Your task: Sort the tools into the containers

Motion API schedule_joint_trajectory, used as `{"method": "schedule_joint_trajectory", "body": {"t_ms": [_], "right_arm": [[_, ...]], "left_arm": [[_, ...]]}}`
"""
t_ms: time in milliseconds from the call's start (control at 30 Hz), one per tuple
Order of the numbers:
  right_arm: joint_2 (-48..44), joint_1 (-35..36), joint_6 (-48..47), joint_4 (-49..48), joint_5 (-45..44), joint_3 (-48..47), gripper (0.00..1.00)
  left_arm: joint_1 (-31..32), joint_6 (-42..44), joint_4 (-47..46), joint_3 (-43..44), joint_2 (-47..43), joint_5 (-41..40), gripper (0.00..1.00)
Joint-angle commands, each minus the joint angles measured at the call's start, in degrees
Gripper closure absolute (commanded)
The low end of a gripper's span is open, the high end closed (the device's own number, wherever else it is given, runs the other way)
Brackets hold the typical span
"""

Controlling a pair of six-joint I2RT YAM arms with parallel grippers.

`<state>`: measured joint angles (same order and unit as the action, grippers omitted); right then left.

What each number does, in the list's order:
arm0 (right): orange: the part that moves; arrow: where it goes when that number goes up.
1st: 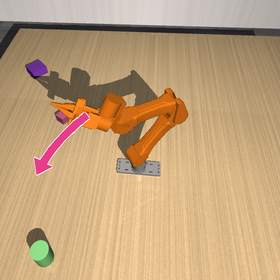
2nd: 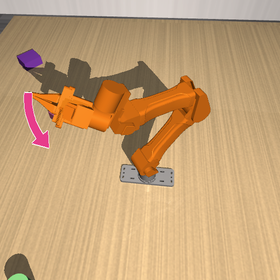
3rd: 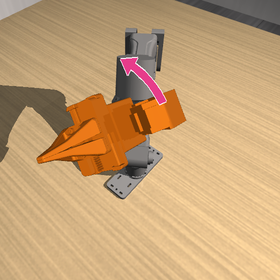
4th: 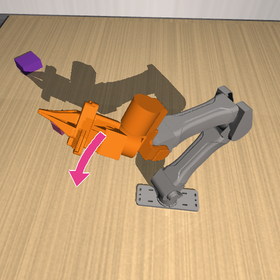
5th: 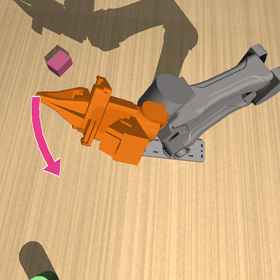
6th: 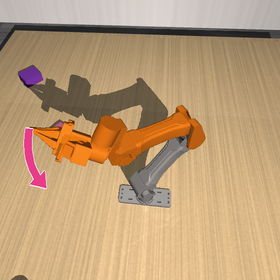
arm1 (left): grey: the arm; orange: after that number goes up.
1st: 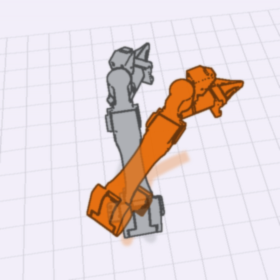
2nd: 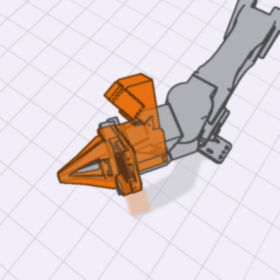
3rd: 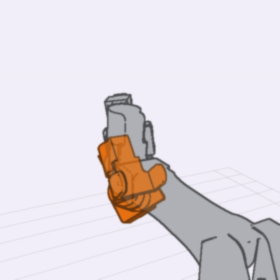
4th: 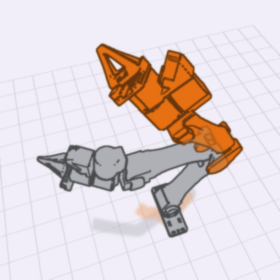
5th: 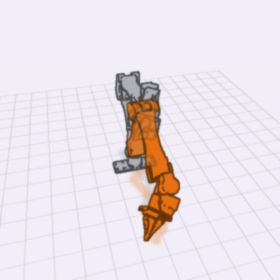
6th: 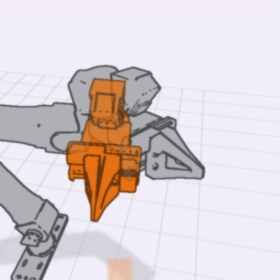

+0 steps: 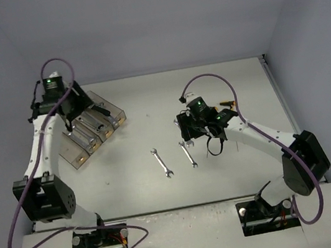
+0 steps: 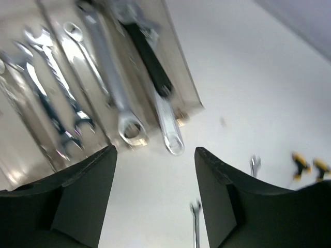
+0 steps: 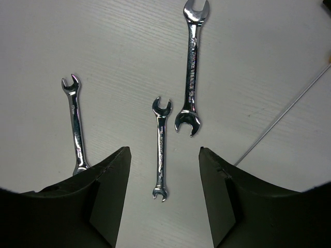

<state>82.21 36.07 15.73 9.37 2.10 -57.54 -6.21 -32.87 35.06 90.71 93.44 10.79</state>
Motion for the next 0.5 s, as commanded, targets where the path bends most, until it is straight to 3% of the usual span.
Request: {"method": "schedule_joint_trajectory", "body": {"t_ms": [0, 200, 467], "right_arm": [[2.54, 0.67, 2.43, 0.13, -2.8, -3.28, 0.48], [2.58, 0.4, 4.77, 1.33, -8.08, -3.02, 0.48], [-5.05, -1.16, 5.82, 2.63, -10.29, 2.62, 0.45]], "left_arm": [[16.69, -5.7, 6.07, -8.35, -11.06, -9.35, 0.4], [34.38, -16.5, 6.78, -20.02, -16.35, -16.67, 0.35], [47.05, -28.66, 6.83, -23.7, -10.49, -23.12, 0.33]]}}
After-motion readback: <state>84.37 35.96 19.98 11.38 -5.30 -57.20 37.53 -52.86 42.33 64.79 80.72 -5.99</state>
